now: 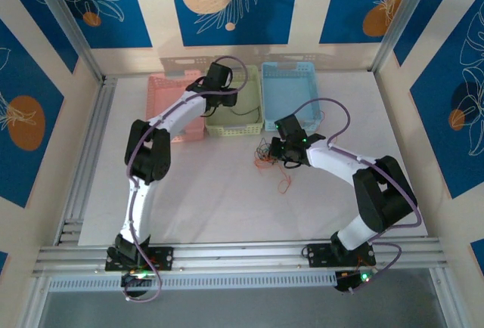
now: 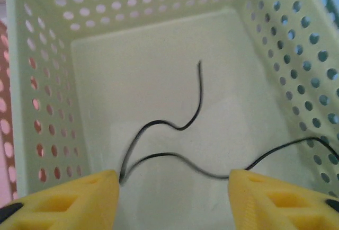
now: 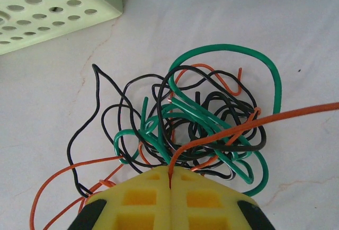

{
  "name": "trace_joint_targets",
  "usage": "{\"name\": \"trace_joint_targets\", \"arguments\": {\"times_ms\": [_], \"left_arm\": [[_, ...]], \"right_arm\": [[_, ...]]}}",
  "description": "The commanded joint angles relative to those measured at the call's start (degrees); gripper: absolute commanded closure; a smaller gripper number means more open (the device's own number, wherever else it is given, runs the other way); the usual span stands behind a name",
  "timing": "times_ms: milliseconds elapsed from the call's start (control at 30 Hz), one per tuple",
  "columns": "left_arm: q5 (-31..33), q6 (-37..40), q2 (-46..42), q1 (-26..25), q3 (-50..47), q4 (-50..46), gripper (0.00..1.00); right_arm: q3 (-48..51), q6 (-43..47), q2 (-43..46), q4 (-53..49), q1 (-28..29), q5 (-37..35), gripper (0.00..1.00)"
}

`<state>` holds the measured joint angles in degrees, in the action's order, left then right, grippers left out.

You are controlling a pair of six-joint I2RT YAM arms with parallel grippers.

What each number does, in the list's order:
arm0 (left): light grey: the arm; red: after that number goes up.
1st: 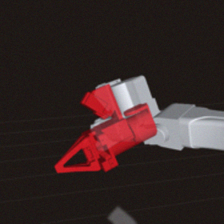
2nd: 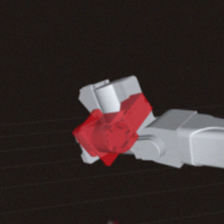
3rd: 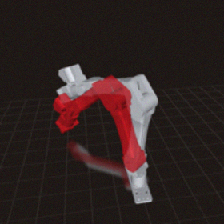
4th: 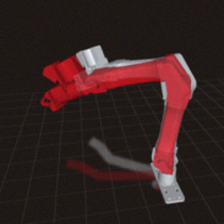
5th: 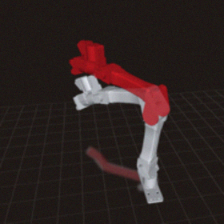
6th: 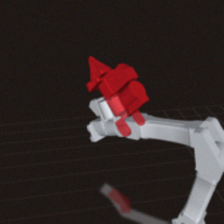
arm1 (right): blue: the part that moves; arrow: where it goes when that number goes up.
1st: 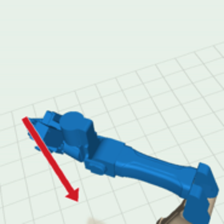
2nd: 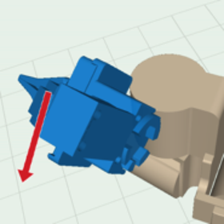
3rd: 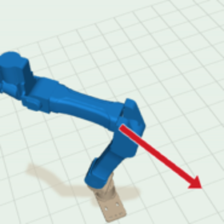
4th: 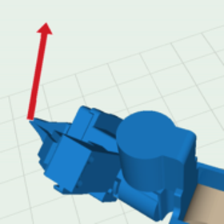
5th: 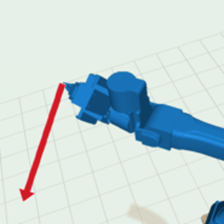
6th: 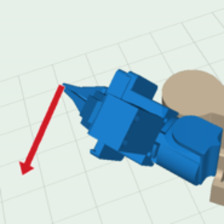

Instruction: Untangle the cables

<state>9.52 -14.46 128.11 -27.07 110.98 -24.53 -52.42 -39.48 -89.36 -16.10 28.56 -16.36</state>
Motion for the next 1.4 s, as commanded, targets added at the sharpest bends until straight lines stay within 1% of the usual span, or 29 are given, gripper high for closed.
{"name": "trace_joint_targets", "arguments": {"times_ms": [0, 67, 133, 267, 333, 400, 433, 533, 600, 667, 767, 833, 900, 967, 1067, 1200, 1233, 1267, 1300, 1367], "left_arm": [[-0.7, 0.4, -5.8, 0.5, -2.5, -2.2, 0.40], [-3.1, 1.0, -9.5, 0.5, -6.2, 0.3, 0.39], [-4.7, 0.3, -14.2, 0.5, -12.1, 4.0, 0.38], [-9.1, -2.8, -27.1, 0.6, -28.8, 13.8, 0.35], [-14.1, -3.6, -33.7, 0.4, -38.4, 20.6, 0.35], [-22.1, -3.3, -40.1, -0.4, -49.6, 28.3, 0.34], [-24.7, -3.3, -42.4, -1.0, -53.7, 30.4, 0.34], [-31.6, -4.2, -48.0, -2.6, -65.9, 38.5, 0.34], [-33.8, -6.8, -51.2, -2.9, -72.7, 43.9, 0.35], [-34.2, -9.0, -54.8, -2.5, -76.7, 47.8, 0.33], [-32.0, -9.5, -55.9, -2.6, -78.4, 49.8, 0.34], [-30.8, -10.6, -54.9, -2.5, -77.6, 48.4, 0.35], [-30.4, -13.0, -54.0, -2.4, -78.1, 49.7, 0.36], [-28.8, -15.4, -53.2, -1.7, -78.5, 50.4, 0.35], [-32.8, -18.3, -49.1, -0.7, -78.3, 55.4, 0.35], [-43.2, -22.9, -41.4, -1.0, -77.3, 68.3, 0.38], [-44.9, -23.5, -40.3, -1.0, -77.1, 70.2, 0.38], [-45.8, -23.9, -39.9, -1.1, -77.0, 71.3, 0.38], [-45.2, -23.9, -40.0, -1.0, -77.0, 70.8, 0.38], [-42.1, -23.9, -40.4, -0.7, -76.8, 67.7, 0.38]], "right_arm": [[-1.8, -0.7, -0.7, -0.9, 0.6, -0.9, 1.00], [-1.9, -0.6, -0.8, -1.1, 0.6, -1.0, 1.00], [-1.9, -0.6, -0.8, -1.1, 0.6, -1.1, 1.00], [-2.1, -0.3, -0.9, -1.0, 1.0, -1.1, 1.00], [-2.2, 0.2, -0.7, -0.7, 1.3, -0.9, 1.00], [-1.6, 1.2, 0.2, 0.7, 1.6, 0.0, 1.00], [-1.1, 1.7, 0.8, 1.8, 1.9, 0.5, 1.00], [1.2, 3.7, 3.5, 6.8, 2.5, 4.8, 1.00], [3.3, 5.3, 5.7, 11.6, 2.7, 9.5, 1.00], [5.5, 5.9, 7.6, 16.5, 2.9, 13.1, 1.00], [6.5, 5.5, 8.0, 20.6, 3.0, 15.9, 1.00], [5.6, 5.0, 6.8, 20.2, 3.2, 16.3, 1.00], [4.3, 5.3, 5.7, 18.0, 3.7, 16.2, 1.00], [4.8, 5.6, 6.0, 18.8, 4.5, 15.8, 1.00], [5.9, 6.1, 7.2, 20.9, 4.9, 17.0, 1.00], [7.0, 6.1, 7.6, 24.9, 4.2, 22.2, 1.00], [7.0, 6.0, 7.6, 25.3, 4.0, 23.0, 1.00], [7.1, 5.8, 7.5, 25.6, 3.9, 23.5, 1.00], [7.1, 5.5, 7.4, 25.3, 3.8, 23.0, 1.00], [6.8, 5.0, 7.1, 24.5, 3.2, 22.5, 1.00]]}}
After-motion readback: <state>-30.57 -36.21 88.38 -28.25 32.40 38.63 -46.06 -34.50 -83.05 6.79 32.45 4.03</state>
